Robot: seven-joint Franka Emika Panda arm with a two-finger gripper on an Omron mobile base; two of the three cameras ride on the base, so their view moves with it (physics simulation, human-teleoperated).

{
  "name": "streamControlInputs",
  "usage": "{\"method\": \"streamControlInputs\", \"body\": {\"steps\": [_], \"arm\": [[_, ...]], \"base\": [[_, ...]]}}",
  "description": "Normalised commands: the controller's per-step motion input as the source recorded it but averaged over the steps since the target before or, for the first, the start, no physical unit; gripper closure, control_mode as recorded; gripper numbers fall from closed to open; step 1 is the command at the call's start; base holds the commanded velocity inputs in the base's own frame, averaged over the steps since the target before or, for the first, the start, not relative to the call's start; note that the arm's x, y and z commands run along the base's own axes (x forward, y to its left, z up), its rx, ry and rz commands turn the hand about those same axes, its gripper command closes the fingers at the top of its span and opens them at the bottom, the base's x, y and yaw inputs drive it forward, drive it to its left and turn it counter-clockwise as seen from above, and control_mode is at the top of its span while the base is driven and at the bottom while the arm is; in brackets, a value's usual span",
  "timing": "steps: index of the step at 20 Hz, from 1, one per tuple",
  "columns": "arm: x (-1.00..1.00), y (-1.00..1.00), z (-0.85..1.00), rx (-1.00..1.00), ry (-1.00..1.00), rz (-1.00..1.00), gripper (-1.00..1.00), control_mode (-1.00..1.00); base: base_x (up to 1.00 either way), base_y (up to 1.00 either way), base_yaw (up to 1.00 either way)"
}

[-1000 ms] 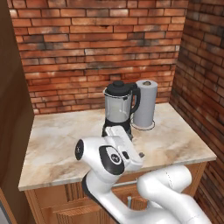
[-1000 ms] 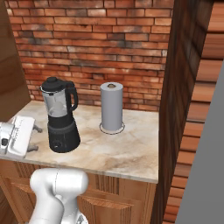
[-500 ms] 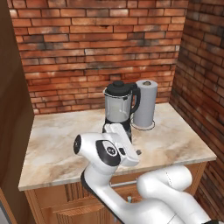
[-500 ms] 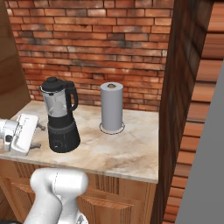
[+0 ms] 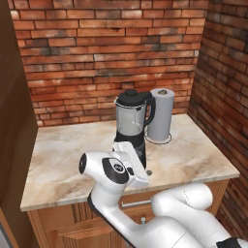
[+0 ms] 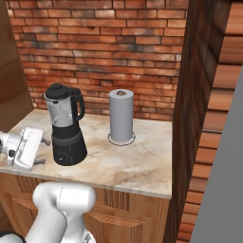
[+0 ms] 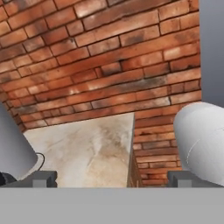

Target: Open the blender lid, put the tangerine in the blender, close the lid, and start the blender.

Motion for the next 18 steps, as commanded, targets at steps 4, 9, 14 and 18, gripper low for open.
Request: {"method": "streamControlInputs", "body": {"steps": [4,9,14,18], "arm": [[0.07,0.00,-0.17,0.00,0.00,0.00,-1.00,-1.00],[0.09,0.00,-0.22,-0.01,0.05,-0.01,-1.00,-1.00],[0.10,0.00,-0.16,0.00,0.03,0.00,-1.00,-1.00],[0.12,0.00,-0.10,0.00,0.01,0.00,-1.00,-1.00]], "base": [[0.00,0.00,0.00],[0.00,0.00,0.00],[0.00,0.00,0.00],[0.00,0.00,0.00]]}}
